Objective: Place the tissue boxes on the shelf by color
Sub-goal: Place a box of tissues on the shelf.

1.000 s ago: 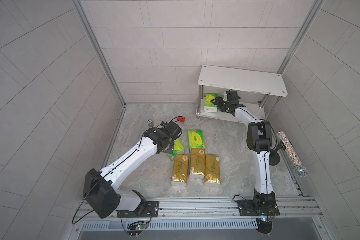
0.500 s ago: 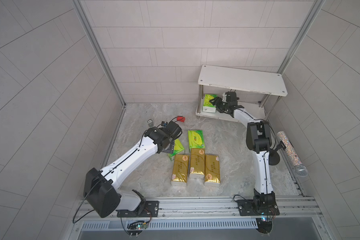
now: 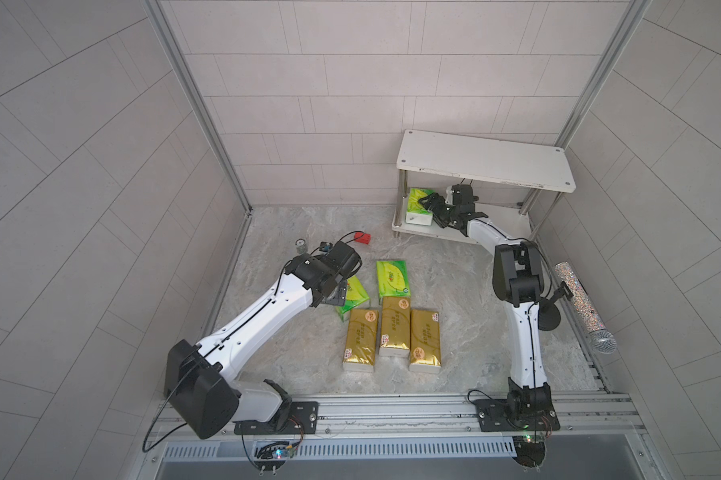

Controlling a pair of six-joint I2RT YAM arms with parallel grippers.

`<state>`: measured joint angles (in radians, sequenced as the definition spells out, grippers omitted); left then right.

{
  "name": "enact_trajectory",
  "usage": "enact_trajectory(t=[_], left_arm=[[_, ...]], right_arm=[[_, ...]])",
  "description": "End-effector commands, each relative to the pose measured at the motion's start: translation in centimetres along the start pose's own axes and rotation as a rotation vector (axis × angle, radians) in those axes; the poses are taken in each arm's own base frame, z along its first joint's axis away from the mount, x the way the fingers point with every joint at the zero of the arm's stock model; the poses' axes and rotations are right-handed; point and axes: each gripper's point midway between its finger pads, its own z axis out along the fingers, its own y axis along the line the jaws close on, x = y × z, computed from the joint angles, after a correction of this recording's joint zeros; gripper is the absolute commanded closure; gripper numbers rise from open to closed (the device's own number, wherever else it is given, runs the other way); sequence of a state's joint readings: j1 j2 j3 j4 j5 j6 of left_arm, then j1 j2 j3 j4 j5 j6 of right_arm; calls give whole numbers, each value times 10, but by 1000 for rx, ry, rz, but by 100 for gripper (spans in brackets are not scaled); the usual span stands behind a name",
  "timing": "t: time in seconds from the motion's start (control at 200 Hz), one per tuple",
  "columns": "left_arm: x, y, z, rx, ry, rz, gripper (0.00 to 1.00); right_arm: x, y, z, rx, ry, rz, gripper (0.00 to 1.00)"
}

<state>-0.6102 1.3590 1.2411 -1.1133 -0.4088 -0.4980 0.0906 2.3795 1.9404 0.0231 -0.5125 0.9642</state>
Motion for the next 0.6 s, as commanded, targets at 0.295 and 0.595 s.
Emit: enact_trajectory(t=[0.295, 0.595], left_arm=[[3, 7, -3, 1, -5, 0, 0], [3, 6, -4, 10, -8, -2, 0]], right_arm=[[-31, 35, -42, -114, -128, -16, 9], [-29, 51, -67, -149, -135, -46, 8]])
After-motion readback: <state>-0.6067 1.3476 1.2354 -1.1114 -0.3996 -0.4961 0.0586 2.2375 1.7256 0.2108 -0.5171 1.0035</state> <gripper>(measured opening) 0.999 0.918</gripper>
